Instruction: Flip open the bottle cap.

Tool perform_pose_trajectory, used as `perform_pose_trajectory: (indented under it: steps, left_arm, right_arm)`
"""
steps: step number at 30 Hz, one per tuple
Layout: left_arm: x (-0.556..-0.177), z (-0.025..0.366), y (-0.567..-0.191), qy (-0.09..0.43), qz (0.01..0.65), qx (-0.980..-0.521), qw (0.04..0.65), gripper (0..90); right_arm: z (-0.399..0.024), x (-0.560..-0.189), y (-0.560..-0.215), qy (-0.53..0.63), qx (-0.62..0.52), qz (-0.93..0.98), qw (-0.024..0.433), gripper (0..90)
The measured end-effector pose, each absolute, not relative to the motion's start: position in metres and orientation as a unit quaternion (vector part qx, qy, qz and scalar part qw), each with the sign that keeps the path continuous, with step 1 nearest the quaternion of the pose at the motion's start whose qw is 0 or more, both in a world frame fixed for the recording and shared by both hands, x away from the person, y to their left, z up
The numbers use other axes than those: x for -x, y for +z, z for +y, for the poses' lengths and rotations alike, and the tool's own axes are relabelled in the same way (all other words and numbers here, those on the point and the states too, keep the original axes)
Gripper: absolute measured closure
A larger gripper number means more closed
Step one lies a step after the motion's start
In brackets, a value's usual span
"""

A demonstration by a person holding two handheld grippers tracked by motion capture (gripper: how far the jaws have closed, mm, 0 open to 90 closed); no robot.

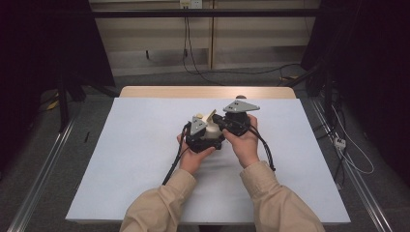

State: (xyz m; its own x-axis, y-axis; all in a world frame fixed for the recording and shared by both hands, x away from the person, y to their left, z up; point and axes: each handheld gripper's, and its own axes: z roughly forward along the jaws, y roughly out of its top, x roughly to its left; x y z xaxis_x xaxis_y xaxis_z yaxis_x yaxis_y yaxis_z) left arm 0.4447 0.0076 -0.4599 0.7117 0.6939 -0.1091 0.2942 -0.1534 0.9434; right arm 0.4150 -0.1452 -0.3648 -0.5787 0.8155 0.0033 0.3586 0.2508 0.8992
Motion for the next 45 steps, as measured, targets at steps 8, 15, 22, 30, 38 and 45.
perform_pose_trajectory:
  steps: [8,15,22,30,38,45]
  left_arm:
    - [-0.4447,0.0076,-0.4599,0.179,0.335,-0.738,0.558,5.0]
    - [-0.4446,0.0075,-0.4599,0.179,0.335,-0.738,0.558,5.0]
    - [-0.4446,0.0076,-0.4599,0.179,0.335,-0.738,0.558,5.0]
    - [-0.4445,0.0075,-0.4599,0.179,0.335,-0.738,0.557,5.0]
    - [-0.4444,0.0076,-0.4599,0.179,0.336,-0.738,0.557,4.9]
    - [-0.4444,0.0075,-0.4600,0.179,0.335,-0.738,0.557,4.9]
  right_arm:
    - [-0.1440,-0.4156,-0.3654,0.471,-0.392,0.752,0.242,90.0]
    - [-0.1436,-0.4167,-0.3657,0.473,-0.392,0.751,0.242,90.0]
    - [-0.1419,-0.4179,-0.3648,0.477,-0.392,0.749,0.240,90.0]
    - [-0.1402,-0.4194,-0.3666,0.474,-0.391,0.752,0.239,90.0]
    - [-0.1387,-0.4208,-0.3671,0.474,-0.390,0.752,0.239,90.0]
    - [-0.1378,-0.4216,-0.3675,0.473,-0.391,0.752,0.240,90.0]
